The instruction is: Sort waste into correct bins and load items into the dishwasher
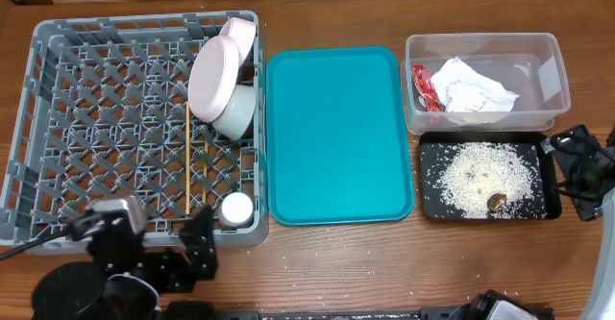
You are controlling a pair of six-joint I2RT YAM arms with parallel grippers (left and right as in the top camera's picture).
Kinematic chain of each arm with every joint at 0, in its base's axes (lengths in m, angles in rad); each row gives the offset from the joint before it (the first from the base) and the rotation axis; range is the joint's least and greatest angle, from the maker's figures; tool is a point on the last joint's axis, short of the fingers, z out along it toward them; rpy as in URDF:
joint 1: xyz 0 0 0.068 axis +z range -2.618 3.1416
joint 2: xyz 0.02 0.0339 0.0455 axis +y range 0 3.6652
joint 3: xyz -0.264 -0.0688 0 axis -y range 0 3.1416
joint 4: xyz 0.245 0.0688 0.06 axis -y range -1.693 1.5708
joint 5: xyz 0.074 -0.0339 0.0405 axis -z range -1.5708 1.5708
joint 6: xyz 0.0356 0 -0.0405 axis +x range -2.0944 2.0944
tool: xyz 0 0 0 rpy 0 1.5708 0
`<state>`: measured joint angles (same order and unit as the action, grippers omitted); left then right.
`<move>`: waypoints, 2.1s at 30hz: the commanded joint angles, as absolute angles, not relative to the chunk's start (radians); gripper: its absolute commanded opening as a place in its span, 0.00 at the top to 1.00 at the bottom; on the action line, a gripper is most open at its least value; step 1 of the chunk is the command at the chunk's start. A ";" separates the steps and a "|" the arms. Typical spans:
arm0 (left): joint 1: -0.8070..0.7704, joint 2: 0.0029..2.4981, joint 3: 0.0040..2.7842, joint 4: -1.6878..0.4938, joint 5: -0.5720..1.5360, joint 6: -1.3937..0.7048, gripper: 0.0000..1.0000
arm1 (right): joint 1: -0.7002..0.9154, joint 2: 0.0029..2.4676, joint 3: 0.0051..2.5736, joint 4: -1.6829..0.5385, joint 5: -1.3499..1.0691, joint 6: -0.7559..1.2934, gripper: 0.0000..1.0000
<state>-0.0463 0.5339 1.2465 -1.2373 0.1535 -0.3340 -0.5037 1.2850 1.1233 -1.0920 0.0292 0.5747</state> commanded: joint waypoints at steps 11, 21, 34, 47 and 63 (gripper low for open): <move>-0.053 0.524 1.174 -1.251 0.231 -0.305 0.00 | -0.507 1.283 1.134 -1.086 0.028 0.568 0.00; -0.036 0.482 1.024 -1.013 0.230 0.007 0.00 | -0.507 1.283 1.134 -1.086 0.028 0.568 0.00; 0.047 0.028 0.406 -0.337 0.226 0.114 0.00 | -0.507 1.283 1.134 -1.087 0.028 0.568 0.00; 0.046 0.004 0.135 -0.093 0.129 0.225 0.00 | -0.507 1.283 1.134 -1.086 0.028 0.568 0.00; 0.046 0.003 0.004 -0.071 0.096 0.248 0.00 | -0.507 1.283 1.134 -1.086 0.028 0.568 0.00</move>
